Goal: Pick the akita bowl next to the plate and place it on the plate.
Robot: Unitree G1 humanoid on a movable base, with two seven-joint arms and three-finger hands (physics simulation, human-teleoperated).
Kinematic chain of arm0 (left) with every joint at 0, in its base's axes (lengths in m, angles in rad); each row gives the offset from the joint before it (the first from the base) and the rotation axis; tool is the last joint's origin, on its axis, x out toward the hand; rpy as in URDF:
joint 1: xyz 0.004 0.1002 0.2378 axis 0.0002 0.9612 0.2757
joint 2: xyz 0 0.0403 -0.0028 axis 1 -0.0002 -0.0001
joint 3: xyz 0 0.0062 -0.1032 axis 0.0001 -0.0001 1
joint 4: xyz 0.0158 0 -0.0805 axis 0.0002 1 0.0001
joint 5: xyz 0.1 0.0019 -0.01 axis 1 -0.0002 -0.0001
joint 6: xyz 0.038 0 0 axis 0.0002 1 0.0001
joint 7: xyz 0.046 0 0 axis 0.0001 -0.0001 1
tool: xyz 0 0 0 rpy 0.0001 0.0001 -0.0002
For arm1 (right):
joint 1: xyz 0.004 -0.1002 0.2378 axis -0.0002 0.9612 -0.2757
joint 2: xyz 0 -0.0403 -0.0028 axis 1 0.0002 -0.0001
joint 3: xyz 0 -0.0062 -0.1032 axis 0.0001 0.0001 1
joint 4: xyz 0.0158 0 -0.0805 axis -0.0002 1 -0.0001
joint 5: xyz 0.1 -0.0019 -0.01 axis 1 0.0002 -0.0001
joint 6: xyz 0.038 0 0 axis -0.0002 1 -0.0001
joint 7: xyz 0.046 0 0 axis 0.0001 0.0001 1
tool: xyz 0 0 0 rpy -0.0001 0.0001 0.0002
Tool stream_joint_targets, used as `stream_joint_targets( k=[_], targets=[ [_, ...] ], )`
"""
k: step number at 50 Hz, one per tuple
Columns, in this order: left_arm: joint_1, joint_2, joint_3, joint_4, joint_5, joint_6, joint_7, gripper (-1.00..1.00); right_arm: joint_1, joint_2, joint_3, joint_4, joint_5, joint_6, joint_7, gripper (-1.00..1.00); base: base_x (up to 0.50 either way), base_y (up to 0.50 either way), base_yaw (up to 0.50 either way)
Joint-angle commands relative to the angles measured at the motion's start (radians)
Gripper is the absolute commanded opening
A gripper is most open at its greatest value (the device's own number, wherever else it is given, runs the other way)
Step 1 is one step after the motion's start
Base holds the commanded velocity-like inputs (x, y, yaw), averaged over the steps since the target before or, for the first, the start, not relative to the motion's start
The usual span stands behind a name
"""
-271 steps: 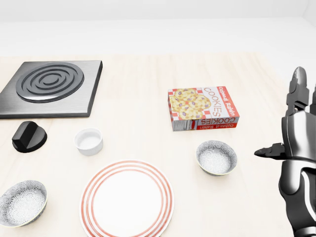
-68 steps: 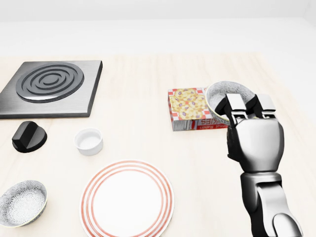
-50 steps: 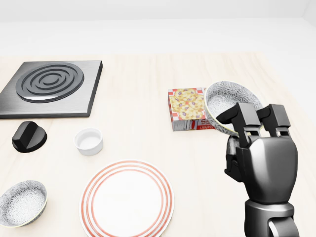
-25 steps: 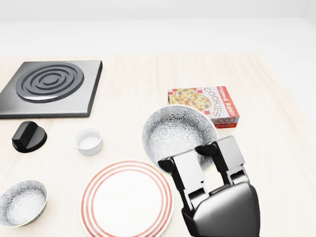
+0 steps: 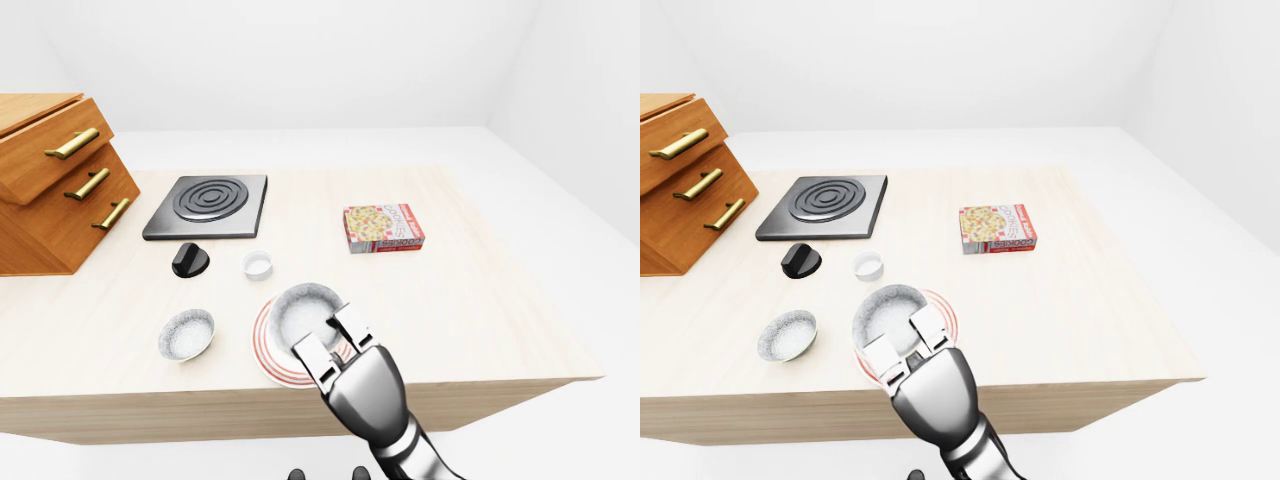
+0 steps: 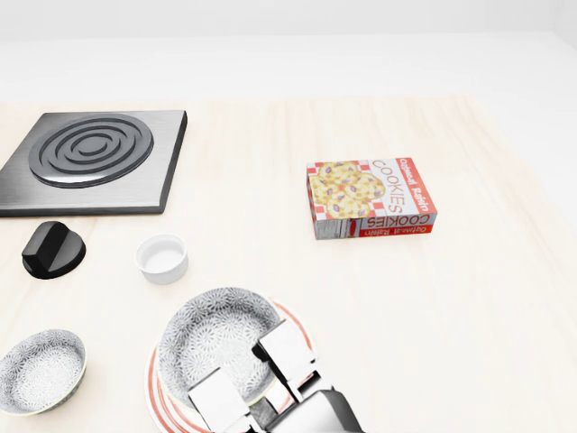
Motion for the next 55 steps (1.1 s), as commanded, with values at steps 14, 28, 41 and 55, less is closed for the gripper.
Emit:
stream_joint_targets(
  k=[14,28,41,55],
  targets=[
    [0.001,0.005,-0.007,0.022,-0.005,-0.015,-0.008,1.00,-0.066,0.042,-0.008,0.182,0.003,0.000,0.000,-1.00,0.00,0.00,0.00],
    [0.000,0.003,-0.009,0.016,-0.005,-0.012,-0.005,1.00,-0.116,0.093,-0.071,0.211,0.083,0.000,0.000,-1.00,0.00,0.00,0.00],
    [0.001,0.006,-0.007,0.019,-0.008,-0.012,-0.008,1.00,-0.115,0.104,-0.120,0.284,0.161,0.000,0.000,-1.00,0.00,0.00,0.00],
    [-0.001,0.004,-0.008,0.015,-0.005,-0.010,-0.006,1.00,-0.111,0.104,-0.126,0.302,0.186,0.000,0.000,-1.00,0.00,0.00,0.00]
  ],
)
